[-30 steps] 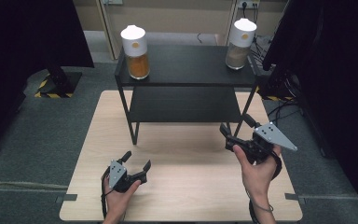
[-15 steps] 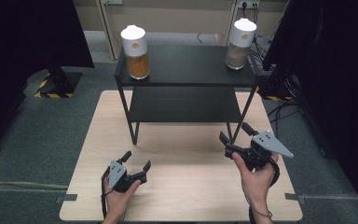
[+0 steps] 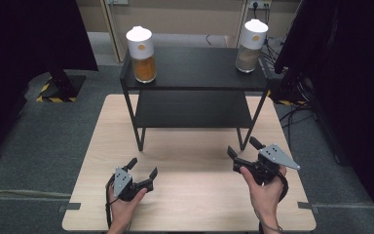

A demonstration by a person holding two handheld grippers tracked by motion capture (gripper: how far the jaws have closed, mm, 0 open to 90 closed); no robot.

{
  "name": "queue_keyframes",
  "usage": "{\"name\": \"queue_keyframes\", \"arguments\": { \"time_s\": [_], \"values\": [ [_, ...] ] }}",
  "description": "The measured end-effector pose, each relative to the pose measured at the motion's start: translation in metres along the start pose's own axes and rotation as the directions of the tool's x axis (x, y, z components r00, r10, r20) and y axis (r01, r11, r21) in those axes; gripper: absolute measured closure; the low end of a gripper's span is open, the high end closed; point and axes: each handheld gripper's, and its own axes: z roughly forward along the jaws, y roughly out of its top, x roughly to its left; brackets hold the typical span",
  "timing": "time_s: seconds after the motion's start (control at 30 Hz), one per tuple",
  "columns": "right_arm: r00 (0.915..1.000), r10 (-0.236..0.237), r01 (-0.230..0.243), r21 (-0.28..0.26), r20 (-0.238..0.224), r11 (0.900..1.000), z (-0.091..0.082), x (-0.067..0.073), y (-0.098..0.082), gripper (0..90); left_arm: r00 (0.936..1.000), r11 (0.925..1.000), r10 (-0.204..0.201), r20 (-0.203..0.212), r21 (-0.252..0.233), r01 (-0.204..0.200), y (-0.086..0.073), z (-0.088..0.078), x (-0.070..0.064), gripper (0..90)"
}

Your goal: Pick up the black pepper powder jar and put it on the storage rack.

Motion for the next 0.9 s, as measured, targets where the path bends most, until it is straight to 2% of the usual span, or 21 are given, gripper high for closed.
{"name": "queue_keyframes", "arguments": {
  "time_s": [0.5, 0.9],
  "values": [
    [0.9996, 0.026, -0.027, 0.049, 0.004, 0.998, 0.002, -0.003, -0.020, 13.1, 1.0000, 1.0000, 0.001, 0.000, -0.001, -0.001, 0.000, 0.000, 0.000, 12.3],
    [0.9985, 0.054, -0.054, 0.109, 0.009, 0.993, 0.007, -0.007, -0.041, 13.0, 1.0000, 1.0000, 0.002, -0.001, -0.002, -0.002, 0.000, 0.000, 0.000, 12.3]
  ]
}}
